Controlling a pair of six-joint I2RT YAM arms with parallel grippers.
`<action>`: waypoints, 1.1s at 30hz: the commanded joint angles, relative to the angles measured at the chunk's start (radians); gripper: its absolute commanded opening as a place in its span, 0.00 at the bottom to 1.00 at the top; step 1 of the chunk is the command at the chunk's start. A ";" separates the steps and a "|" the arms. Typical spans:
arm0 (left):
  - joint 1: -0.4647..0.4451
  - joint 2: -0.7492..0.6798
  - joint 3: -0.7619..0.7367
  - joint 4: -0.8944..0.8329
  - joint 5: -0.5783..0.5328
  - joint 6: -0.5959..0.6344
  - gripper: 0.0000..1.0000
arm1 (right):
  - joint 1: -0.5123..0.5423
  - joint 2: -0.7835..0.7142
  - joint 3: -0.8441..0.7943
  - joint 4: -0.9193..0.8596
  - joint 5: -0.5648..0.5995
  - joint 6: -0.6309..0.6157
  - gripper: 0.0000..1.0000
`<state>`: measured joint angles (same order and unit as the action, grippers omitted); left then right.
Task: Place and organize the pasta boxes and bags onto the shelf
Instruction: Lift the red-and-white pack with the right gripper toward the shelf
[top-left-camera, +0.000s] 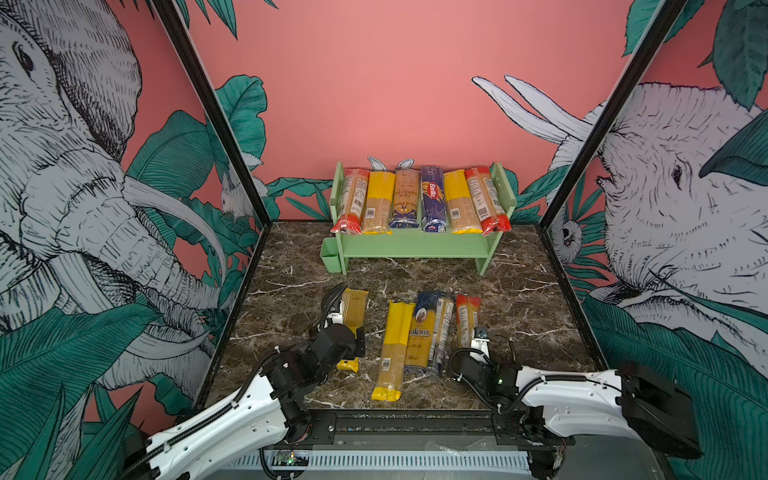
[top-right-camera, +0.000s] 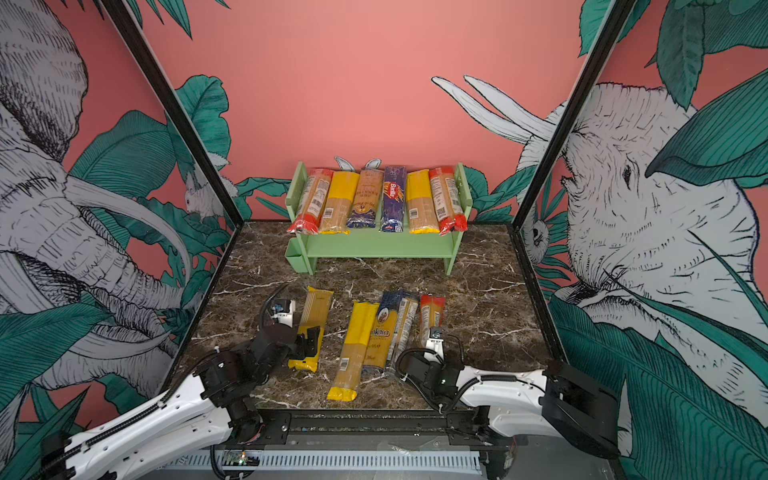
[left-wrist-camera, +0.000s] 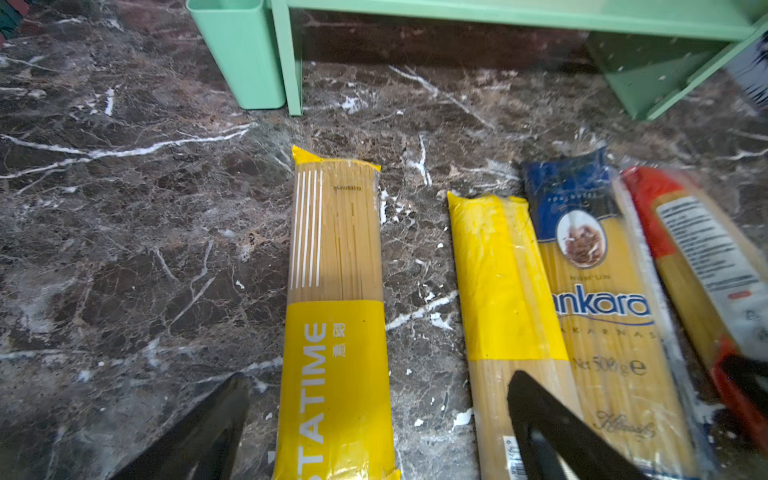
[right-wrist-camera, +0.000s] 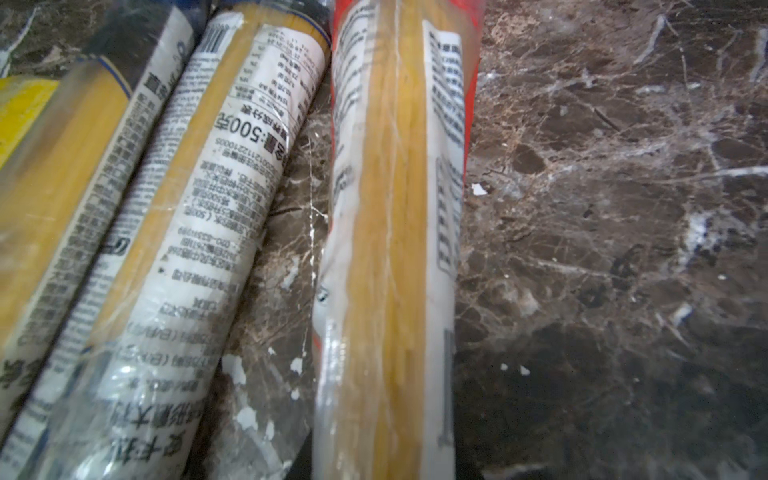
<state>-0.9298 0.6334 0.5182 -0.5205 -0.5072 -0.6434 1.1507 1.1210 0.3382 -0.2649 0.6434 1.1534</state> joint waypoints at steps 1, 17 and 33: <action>-0.004 -0.060 -0.027 -0.059 -0.021 -0.003 0.98 | -0.003 -0.103 0.003 -0.130 0.007 -0.048 0.00; -0.004 -0.024 -0.018 -0.030 0.018 0.008 0.98 | -0.016 -0.455 0.027 -0.263 0.034 -0.185 0.00; -0.004 -0.017 -0.013 -0.015 0.002 0.034 0.98 | -0.051 -0.302 0.306 -0.218 0.062 -0.429 0.00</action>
<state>-0.9298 0.6144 0.5095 -0.5514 -0.4908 -0.6155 1.1225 0.8143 0.5838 -0.5949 0.6022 0.7937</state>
